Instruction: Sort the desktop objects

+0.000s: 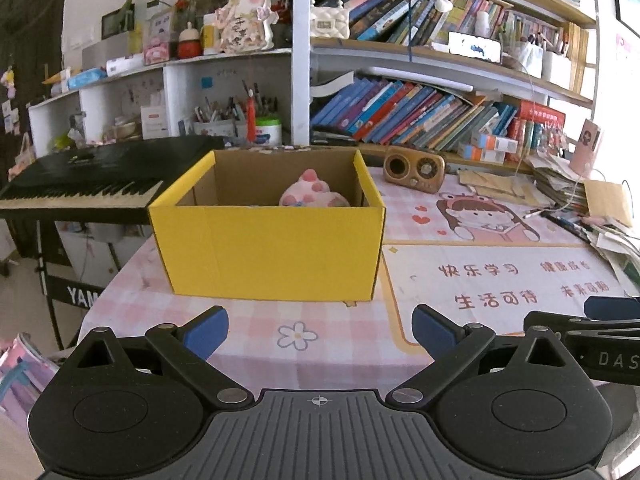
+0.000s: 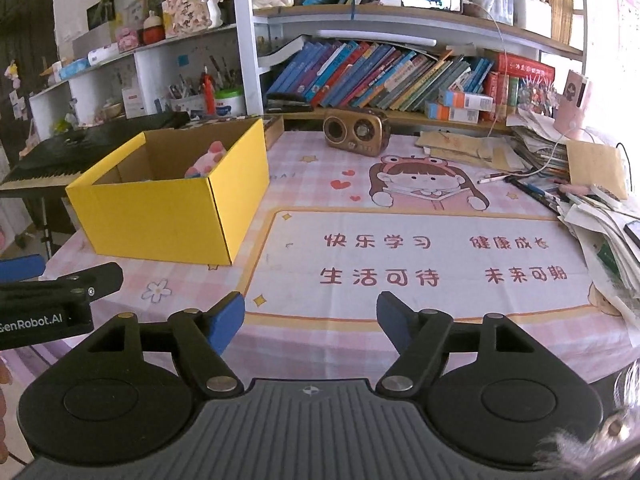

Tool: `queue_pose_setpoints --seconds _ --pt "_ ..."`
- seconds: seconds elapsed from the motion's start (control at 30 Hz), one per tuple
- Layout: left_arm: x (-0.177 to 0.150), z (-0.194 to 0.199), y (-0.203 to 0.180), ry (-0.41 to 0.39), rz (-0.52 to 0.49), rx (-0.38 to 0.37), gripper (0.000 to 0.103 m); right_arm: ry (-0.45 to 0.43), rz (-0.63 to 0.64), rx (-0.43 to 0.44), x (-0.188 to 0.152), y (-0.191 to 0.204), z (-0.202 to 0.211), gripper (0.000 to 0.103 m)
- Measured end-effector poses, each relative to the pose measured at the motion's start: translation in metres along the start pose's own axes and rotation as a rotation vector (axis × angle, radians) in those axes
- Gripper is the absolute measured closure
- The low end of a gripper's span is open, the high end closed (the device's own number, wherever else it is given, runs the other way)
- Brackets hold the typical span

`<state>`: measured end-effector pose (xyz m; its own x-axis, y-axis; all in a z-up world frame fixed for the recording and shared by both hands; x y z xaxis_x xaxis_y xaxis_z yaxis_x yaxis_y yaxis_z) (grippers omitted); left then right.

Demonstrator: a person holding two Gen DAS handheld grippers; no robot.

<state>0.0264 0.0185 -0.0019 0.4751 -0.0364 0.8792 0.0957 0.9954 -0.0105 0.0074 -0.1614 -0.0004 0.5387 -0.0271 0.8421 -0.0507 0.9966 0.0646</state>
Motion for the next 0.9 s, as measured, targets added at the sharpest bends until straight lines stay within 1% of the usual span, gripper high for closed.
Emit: queue_pose_setpoints --seconds 0.4,0.6,0.9 --pt "-0.003 0.003 -0.011 0.022 -0.032 -0.009 0.002 0.033 -0.006 0.015 -0.006 -0.002 0.002 0.015" --pt "-0.004 0.003 -0.013 0.036 -0.046 -0.001 0.0 0.046 -0.013 0.013 -0.007 -0.005 0.001 0.014" --pt "-0.004 0.001 -0.015 0.05 -0.053 -0.004 0.0 0.063 -0.017 0.008 -0.009 -0.008 -0.001 0.013"
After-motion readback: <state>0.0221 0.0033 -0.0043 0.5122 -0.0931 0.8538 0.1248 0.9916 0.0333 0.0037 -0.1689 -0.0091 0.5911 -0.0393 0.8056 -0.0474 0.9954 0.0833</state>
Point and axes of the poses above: each gripper's, at about its wrist camera, not at the fingertips, and z roughly against the way its jaws point, y to its left, x to its top, the point moved 1 cm from there along -z, roughly the way its jaws point, and after that the axes turned 4 degrees about -y, right-handed, at the moved point
